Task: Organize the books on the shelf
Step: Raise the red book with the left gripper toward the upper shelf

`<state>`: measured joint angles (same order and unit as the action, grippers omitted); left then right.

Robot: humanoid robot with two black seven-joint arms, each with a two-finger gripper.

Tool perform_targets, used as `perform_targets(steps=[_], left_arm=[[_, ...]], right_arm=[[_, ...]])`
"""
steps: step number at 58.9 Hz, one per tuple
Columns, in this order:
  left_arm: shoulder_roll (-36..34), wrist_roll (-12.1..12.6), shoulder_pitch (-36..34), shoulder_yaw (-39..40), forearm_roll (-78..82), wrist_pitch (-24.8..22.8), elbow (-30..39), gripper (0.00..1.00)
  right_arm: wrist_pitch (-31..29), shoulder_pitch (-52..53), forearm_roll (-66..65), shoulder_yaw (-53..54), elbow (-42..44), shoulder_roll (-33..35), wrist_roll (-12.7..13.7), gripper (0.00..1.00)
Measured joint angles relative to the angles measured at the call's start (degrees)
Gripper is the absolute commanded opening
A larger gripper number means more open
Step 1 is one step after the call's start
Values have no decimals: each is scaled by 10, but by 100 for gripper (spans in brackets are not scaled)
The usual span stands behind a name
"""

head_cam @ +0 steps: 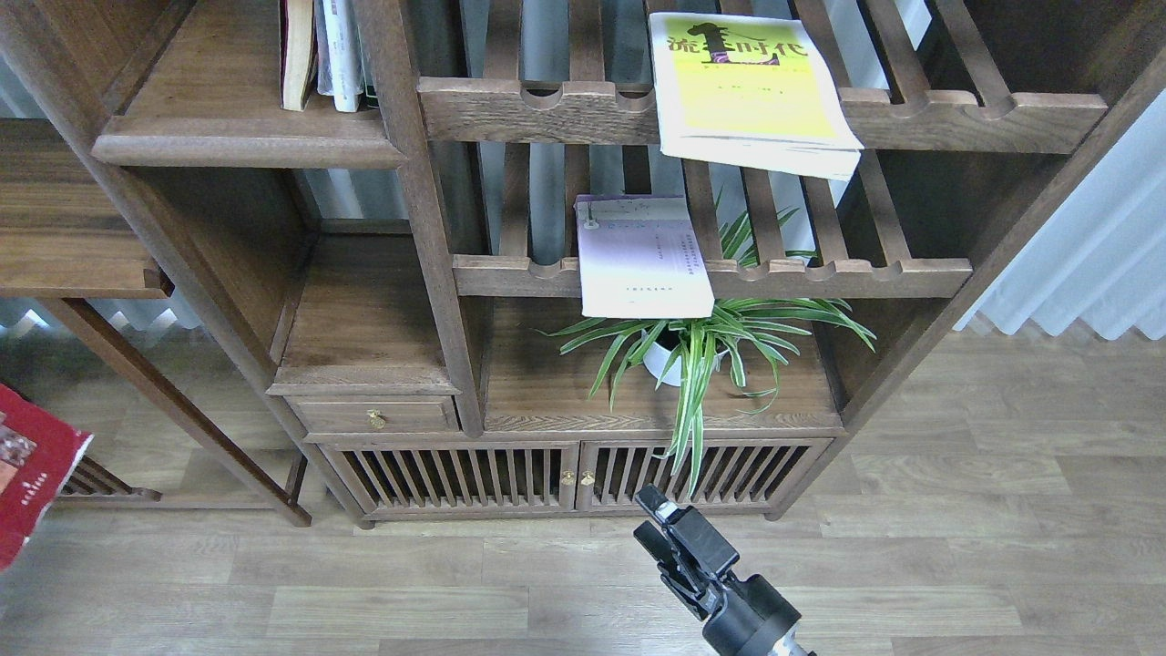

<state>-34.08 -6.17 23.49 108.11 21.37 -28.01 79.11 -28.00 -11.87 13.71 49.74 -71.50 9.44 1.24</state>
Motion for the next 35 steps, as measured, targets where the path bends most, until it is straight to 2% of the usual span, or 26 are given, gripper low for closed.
perform_targets(steps=[13,35], left_arm=[[-41,11,-28,23,0,0,0,6],[-119,13,-74,55,-1,0,0,6]], right_arm=[[0,1,0,0,1,0,0,95],[0,3,0,0,2,-5,0,95]])
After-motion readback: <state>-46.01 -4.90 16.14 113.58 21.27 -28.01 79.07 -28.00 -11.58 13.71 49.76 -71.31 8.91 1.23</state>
